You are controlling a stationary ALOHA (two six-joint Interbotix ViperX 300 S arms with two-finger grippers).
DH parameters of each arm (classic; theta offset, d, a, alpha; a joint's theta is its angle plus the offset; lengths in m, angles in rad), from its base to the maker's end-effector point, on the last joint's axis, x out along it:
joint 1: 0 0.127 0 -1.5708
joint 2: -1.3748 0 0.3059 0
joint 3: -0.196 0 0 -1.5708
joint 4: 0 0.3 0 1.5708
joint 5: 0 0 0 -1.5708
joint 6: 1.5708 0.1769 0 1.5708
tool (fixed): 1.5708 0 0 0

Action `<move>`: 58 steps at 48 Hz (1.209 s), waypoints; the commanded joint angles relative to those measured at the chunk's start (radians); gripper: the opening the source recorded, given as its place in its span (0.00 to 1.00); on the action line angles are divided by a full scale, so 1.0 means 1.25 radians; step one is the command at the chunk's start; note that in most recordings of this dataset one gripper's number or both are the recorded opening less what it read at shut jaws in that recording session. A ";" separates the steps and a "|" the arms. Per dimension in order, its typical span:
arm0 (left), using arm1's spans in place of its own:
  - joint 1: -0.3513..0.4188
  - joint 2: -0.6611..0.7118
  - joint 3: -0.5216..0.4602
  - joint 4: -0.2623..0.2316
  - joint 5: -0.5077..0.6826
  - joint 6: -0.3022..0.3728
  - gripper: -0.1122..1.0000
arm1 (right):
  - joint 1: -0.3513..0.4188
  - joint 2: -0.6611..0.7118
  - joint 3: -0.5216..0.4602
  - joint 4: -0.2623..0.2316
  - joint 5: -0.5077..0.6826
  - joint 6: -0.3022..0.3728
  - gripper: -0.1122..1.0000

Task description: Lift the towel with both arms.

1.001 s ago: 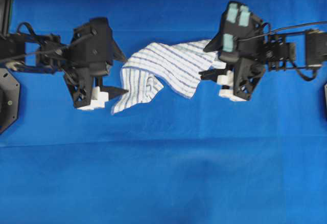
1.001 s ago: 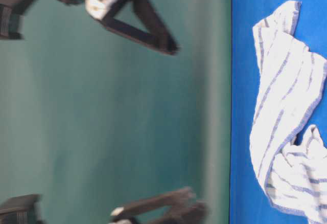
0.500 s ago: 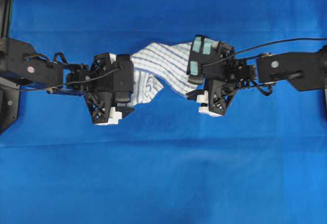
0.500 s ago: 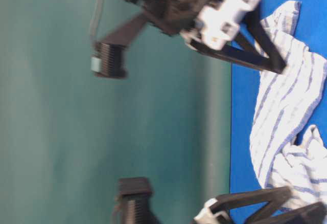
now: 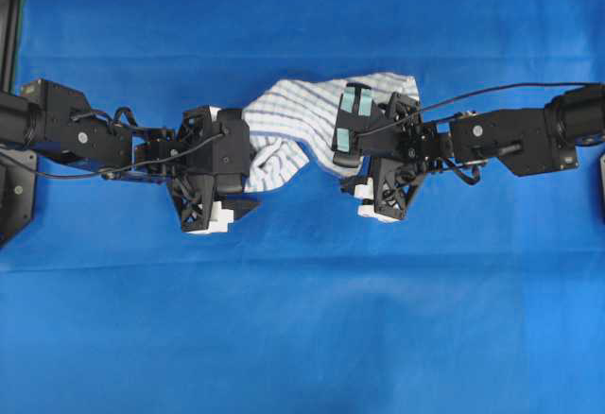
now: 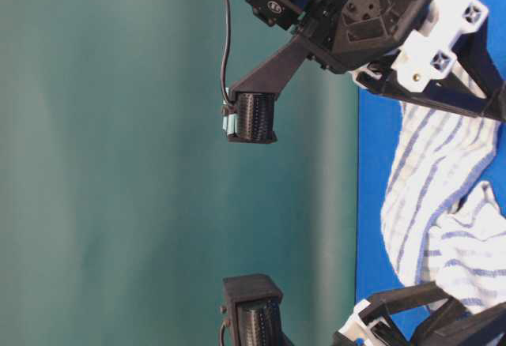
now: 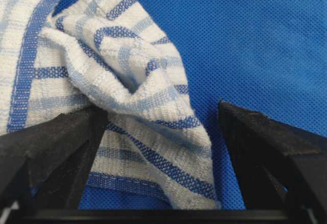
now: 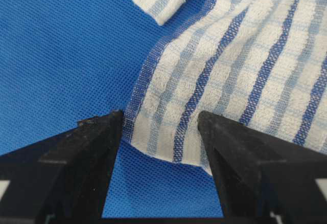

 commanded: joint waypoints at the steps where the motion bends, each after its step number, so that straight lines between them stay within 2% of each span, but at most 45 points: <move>1: 0.000 -0.004 -0.004 -0.001 -0.002 0.002 0.90 | 0.001 -0.006 -0.010 0.001 -0.001 0.001 0.69; 5: 0.000 -0.004 -0.005 -0.001 0.001 0.001 0.88 | 0.001 -0.006 -0.011 0.002 -0.002 0.001 0.68; 8: 0.001 -0.005 -0.006 -0.004 0.007 -0.005 0.81 | 0.000 -0.007 -0.015 0.002 -0.001 0.001 0.64; 11: 0.002 -0.006 -0.005 -0.005 0.011 -0.013 0.66 | 0.000 -0.007 -0.016 0.001 0.001 0.001 0.53; 18: 0.011 -0.012 -0.001 -0.005 0.016 -0.027 0.29 | 0.000 -0.015 -0.013 0.002 0.002 0.001 0.16; 21: 0.017 -0.012 -0.001 -0.005 0.021 -0.027 0.17 | 0.000 -0.018 -0.013 0.002 0.000 0.001 0.15; 23: 0.020 -0.013 -0.001 -0.005 0.021 -0.027 0.13 | 0.000 -0.018 -0.013 0.002 -0.001 0.001 0.15; 34: 0.025 -0.086 -0.010 -0.006 0.063 -0.027 0.13 | 0.001 -0.060 -0.021 0.007 0.017 0.005 0.15; 43: 0.027 -0.223 -0.038 -0.005 0.193 -0.027 0.13 | 0.001 -0.178 -0.038 0.009 0.093 0.002 0.15; 58: 0.059 -0.431 -0.125 -0.005 0.394 -0.027 0.13 | 0.001 -0.360 -0.130 0.004 0.275 -0.013 0.15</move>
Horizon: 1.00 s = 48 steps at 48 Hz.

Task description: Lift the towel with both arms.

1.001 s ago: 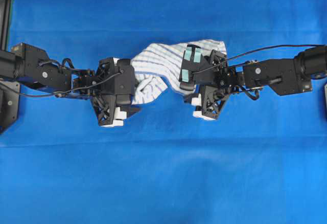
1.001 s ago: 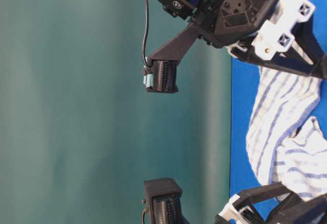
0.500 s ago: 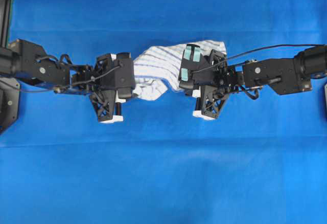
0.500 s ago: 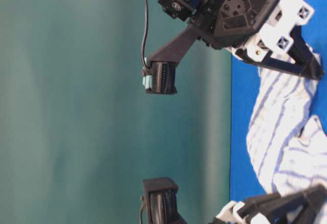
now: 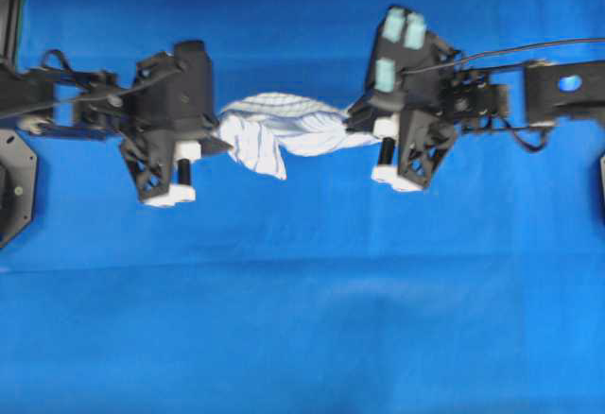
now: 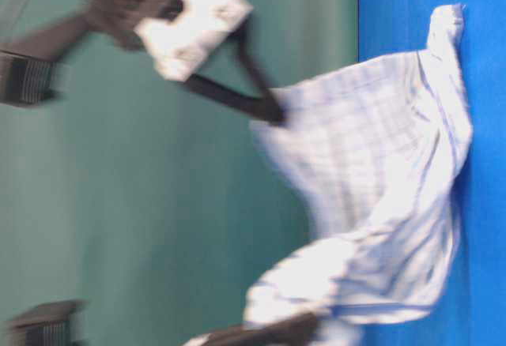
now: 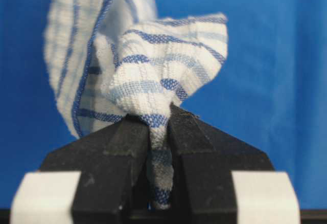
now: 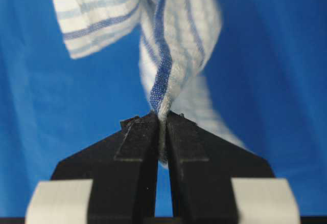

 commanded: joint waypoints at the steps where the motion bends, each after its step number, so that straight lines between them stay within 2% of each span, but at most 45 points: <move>1: 0.016 -0.067 -0.050 0.000 0.055 0.001 0.13 | 0.001 -0.054 -0.045 -0.004 0.044 -0.004 0.15; 11: 0.036 -0.152 -0.129 0.002 0.153 0.004 0.13 | 0.001 -0.119 -0.120 -0.007 0.130 -0.031 0.15; 28: 0.042 -0.174 -0.293 0.007 0.297 0.011 0.13 | 0.001 -0.158 -0.276 -0.007 0.231 -0.107 0.15; 36: 0.042 -0.174 -0.364 0.010 0.334 0.013 0.13 | 0.001 -0.160 -0.342 -0.007 0.274 -0.133 0.15; 48: 0.043 -0.174 -0.428 0.011 0.360 0.056 0.13 | 0.000 -0.164 -0.403 -0.007 0.299 -0.158 0.15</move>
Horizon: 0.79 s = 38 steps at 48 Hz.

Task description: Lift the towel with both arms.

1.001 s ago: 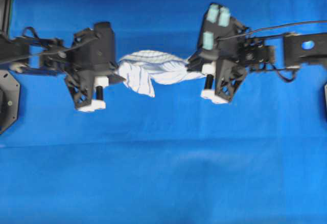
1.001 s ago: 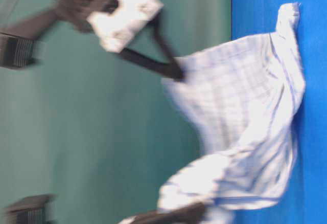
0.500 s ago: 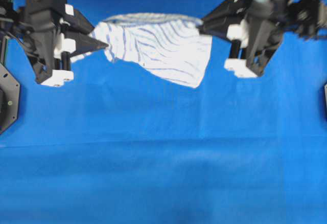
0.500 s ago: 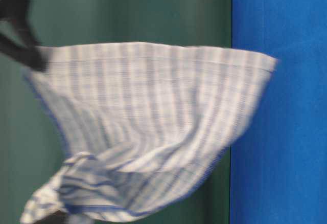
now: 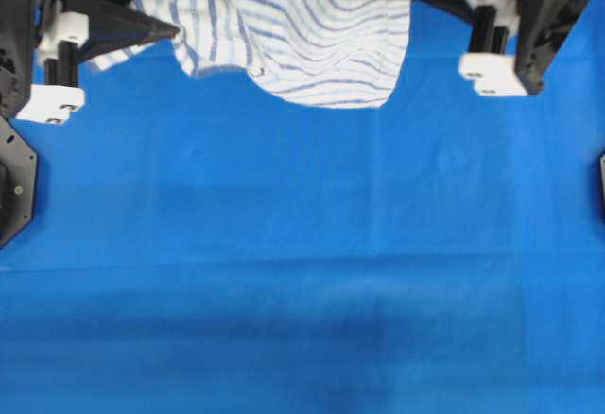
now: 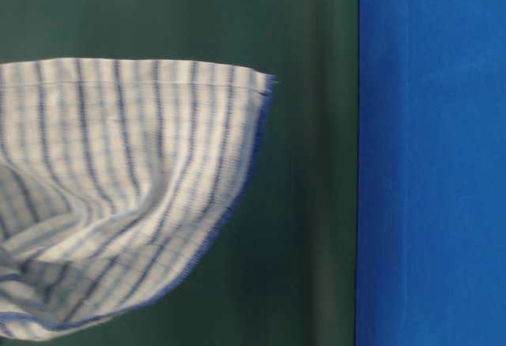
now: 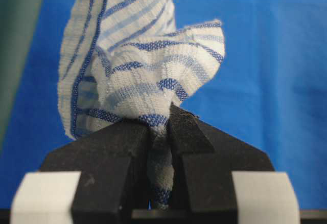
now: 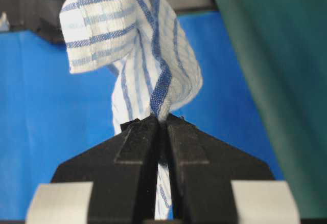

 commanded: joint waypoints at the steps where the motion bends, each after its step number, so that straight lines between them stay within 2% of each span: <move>1: 0.001 -0.004 -0.029 0.001 0.000 0.007 0.13 | 0.000 -0.016 -0.027 -0.002 0.001 -0.002 0.15; 9: 0.005 -0.002 -0.028 0.001 -0.004 0.009 0.13 | 0.001 -0.007 -0.026 -0.002 0.018 -0.007 0.15; 21: 0.006 -0.006 -0.026 0.002 -0.018 0.010 0.13 | 0.001 -0.006 -0.023 0.002 0.023 -0.049 0.15; 29: 0.007 -0.007 -0.023 0.001 -0.025 0.001 0.14 | 0.000 -0.004 -0.015 -0.002 0.022 -0.045 0.16; 32: 0.007 -0.006 -0.021 0.002 -0.029 0.001 0.23 | -0.004 -0.004 -0.011 -0.002 0.022 -0.043 0.20; 38: 0.007 -0.010 -0.013 0.001 -0.052 0.002 0.57 | -0.007 -0.004 -0.011 -0.010 0.021 -0.037 0.55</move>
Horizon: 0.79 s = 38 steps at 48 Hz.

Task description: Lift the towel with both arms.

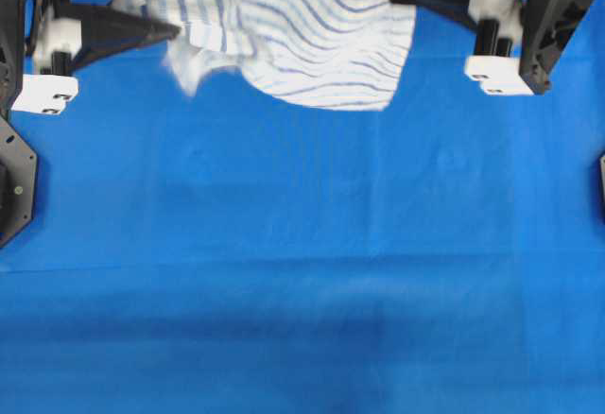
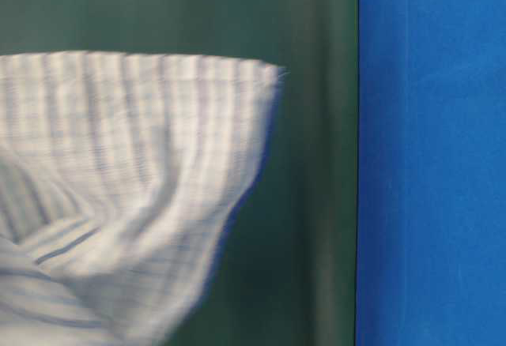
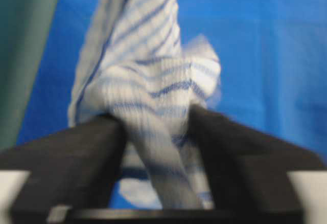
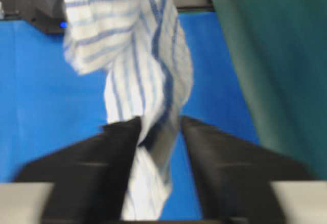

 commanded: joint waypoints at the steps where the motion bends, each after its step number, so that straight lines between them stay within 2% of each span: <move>1: 0.002 -0.010 -0.006 0.001 -0.020 0.001 0.63 | -0.005 -0.005 -0.009 -0.011 -0.007 0.001 0.60; 5: 0.002 -0.013 -0.001 0.000 -0.025 -0.001 0.82 | -0.004 -0.005 -0.009 -0.017 -0.007 0.004 0.71; 9: 0.002 -0.016 0.007 0.000 -0.029 -0.001 0.93 | -0.004 -0.005 -0.007 -0.017 -0.007 0.004 0.67; 19: 0.002 -0.013 0.065 -0.002 -0.065 -0.002 0.93 | -0.005 -0.005 0.037 -0.017 -0.016 0.010 0.68; 38: 0.002 -0.005 0.264 -0.002 -0.265 -0.002 0.93 | -0.005 -0.005 0.209 -0.017 -0.140 0.069 0.68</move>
